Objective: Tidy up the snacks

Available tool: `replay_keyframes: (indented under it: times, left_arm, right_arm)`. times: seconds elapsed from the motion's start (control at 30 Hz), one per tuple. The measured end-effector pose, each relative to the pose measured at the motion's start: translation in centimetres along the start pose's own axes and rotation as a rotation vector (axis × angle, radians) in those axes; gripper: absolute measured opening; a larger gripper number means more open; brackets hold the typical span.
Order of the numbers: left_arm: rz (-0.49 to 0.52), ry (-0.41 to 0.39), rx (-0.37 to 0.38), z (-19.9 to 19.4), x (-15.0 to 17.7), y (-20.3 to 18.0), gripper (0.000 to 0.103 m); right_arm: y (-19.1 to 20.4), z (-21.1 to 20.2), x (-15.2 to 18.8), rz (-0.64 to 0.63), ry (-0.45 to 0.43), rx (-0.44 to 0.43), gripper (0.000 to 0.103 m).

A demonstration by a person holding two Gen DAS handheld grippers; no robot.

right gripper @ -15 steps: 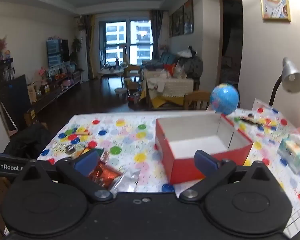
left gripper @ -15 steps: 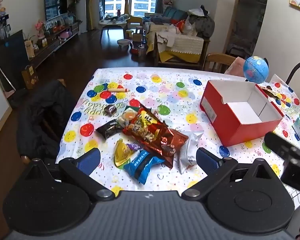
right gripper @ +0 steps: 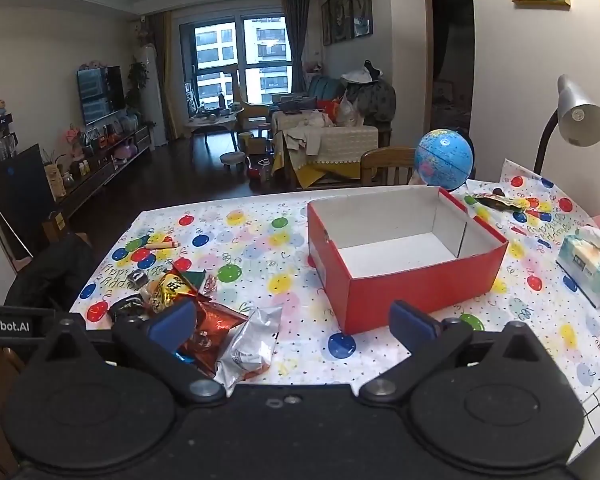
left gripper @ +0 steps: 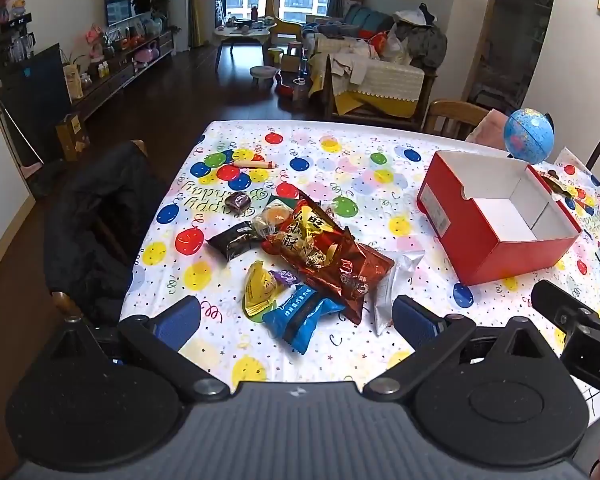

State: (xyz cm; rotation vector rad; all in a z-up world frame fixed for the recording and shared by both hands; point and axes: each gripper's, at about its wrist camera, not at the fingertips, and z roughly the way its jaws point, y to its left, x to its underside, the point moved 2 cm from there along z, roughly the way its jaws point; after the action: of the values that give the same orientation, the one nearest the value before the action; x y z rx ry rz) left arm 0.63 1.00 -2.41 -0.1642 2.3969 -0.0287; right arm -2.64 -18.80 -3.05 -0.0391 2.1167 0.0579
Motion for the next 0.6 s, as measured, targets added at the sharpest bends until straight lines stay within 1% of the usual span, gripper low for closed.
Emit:
replay_keyframes:
  times: [0.13, 0.6]
  left_arm:
    - [-0.004, -0.002, 0.001, -0.20, -0.06, -0.01, 0.103]
    - [0.008, 0.008, 0.012, 0.11, 0.49, -0.05, 0.103]
  right_arm:
    - [-0.08, 0.70, -0.06, -0.003, 0.004, -0.006, 0.103]
    - [-0.07, 0.79, -0.07, -0.005, 0.013, 0.014, 0.103]
